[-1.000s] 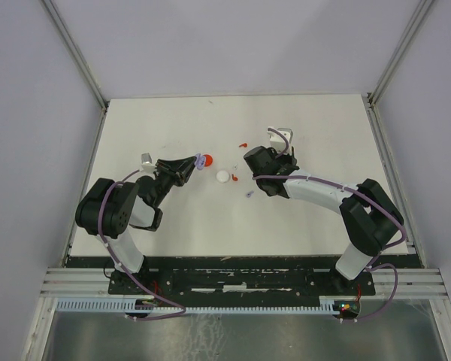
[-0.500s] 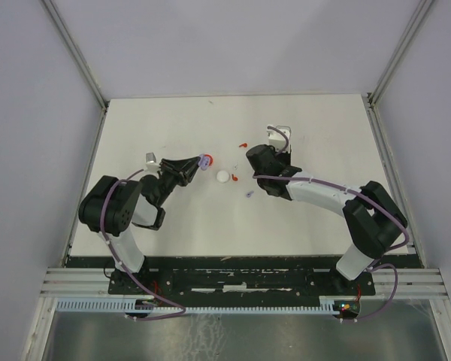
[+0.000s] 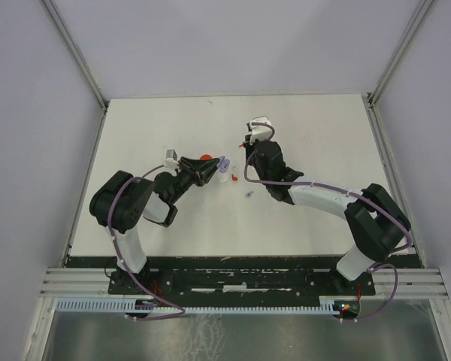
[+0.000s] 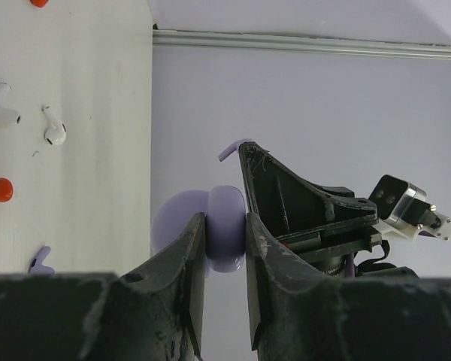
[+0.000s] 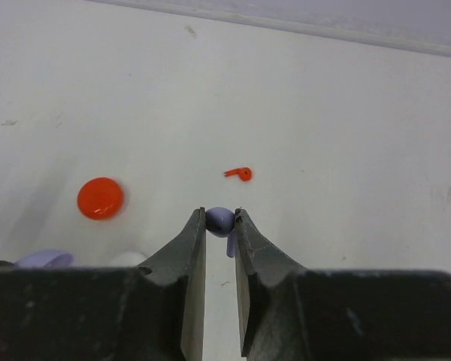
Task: Insert the wireless bluetooth earbuds into the charging case
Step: Place the earbud in the charging case.
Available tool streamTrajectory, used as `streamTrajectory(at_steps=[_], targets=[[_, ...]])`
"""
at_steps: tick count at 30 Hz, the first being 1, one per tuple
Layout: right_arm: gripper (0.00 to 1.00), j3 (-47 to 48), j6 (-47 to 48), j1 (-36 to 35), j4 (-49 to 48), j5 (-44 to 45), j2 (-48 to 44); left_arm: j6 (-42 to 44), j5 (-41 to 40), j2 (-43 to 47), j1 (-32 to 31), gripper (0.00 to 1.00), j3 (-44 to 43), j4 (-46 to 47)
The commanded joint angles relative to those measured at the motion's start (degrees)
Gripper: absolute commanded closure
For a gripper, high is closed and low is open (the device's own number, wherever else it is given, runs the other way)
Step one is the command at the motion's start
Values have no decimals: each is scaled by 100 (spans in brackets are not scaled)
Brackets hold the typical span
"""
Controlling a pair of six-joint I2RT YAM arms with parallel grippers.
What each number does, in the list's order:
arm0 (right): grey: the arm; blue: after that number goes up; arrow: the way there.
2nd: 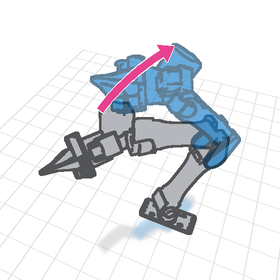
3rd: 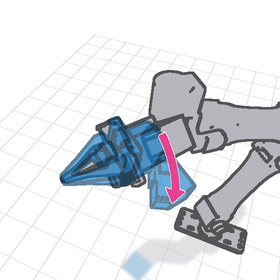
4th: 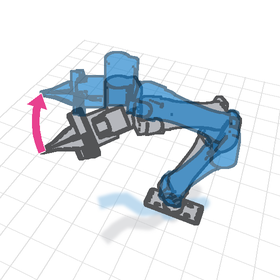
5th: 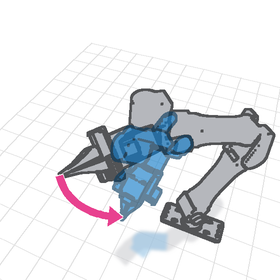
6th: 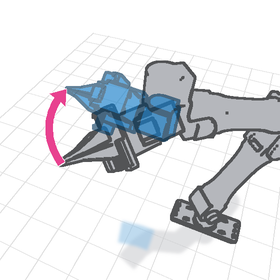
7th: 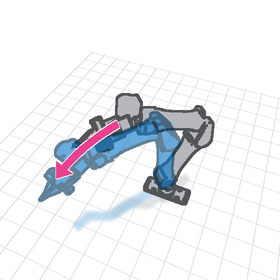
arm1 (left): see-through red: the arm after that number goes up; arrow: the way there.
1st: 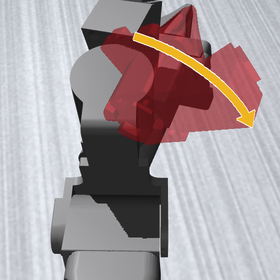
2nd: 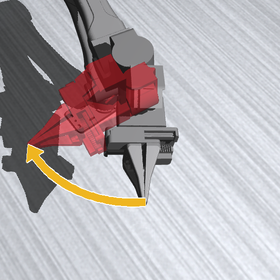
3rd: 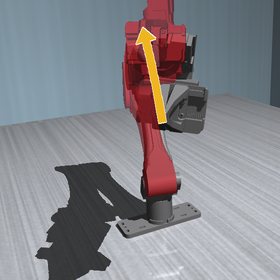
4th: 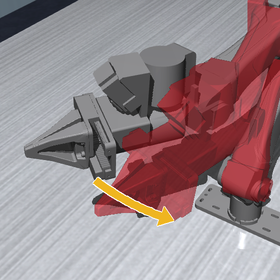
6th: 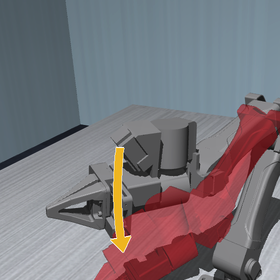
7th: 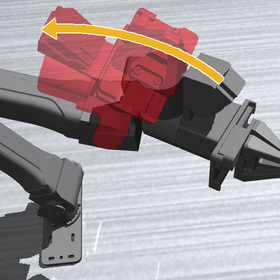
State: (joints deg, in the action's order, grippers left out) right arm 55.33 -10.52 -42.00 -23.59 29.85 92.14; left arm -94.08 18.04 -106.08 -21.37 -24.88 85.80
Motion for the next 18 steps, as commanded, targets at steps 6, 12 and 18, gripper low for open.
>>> streamTrajectory(at_steps=[6,12,18], targets=[[99,179,417,-35,-1268,-1716,151,-190,-99,-19,-94,97,-186,170],[99,-110,426,-88,-1772,-2266,134,-243,-117,-113,-114,97,-232,226],[99,-848,563,-107,-3367,-2751,355,-304,-73,-269,-121,97,-281,446]])
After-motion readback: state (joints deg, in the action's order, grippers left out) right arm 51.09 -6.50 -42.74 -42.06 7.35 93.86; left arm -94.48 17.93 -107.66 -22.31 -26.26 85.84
